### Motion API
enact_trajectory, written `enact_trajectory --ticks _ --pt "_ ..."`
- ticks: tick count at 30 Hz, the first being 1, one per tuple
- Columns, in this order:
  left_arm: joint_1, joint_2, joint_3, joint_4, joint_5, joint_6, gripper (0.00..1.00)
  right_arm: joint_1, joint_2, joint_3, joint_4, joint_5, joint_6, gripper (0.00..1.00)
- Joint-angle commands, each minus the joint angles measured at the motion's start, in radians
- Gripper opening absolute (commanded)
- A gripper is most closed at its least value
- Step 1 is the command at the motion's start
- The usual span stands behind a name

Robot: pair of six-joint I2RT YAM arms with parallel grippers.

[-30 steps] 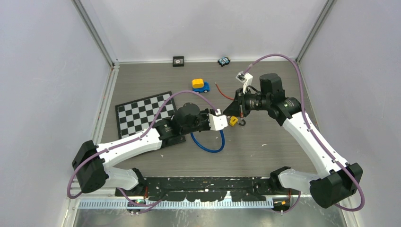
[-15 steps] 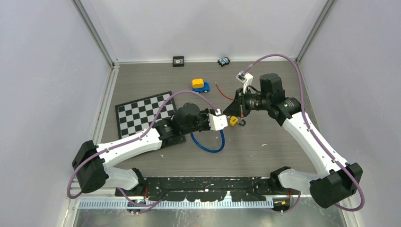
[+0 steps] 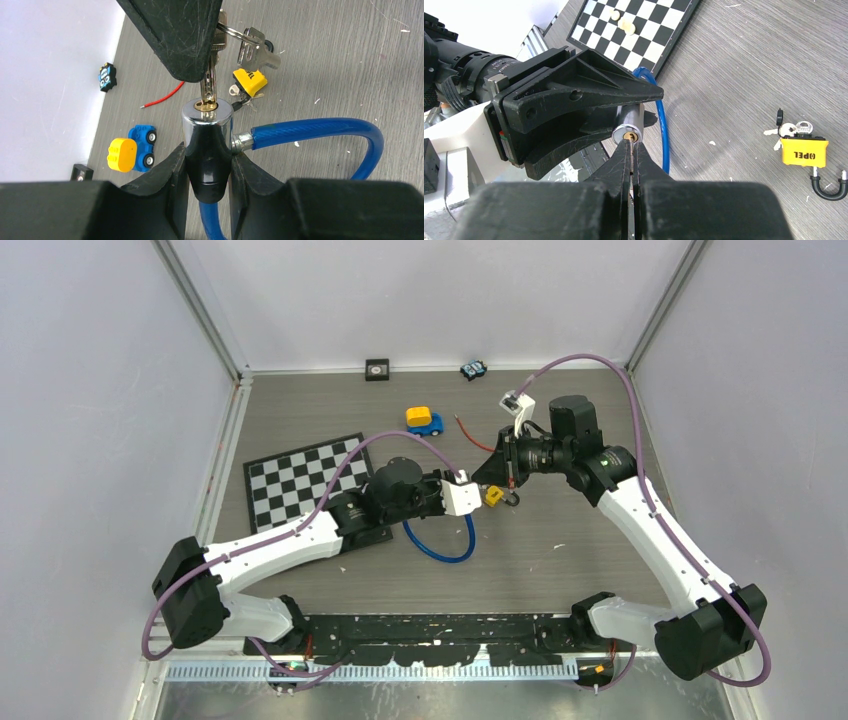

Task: Unlock with the key

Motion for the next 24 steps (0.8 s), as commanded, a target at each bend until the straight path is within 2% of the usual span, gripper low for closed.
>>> enact_trajectory --ticks 1,24 --pt "-0.005 -0.040 0.001 0.101 0.017 -0.022 0.00 -0.001 -0.004 0.013 0.050 -0.009 0.012 0.00" --pt "-0.005 -0.046 -0.005 0.102 0.014 -0.024 0.00 -0.004 -0.004 -0.001 0.054 -0.003 0.008 0.00"
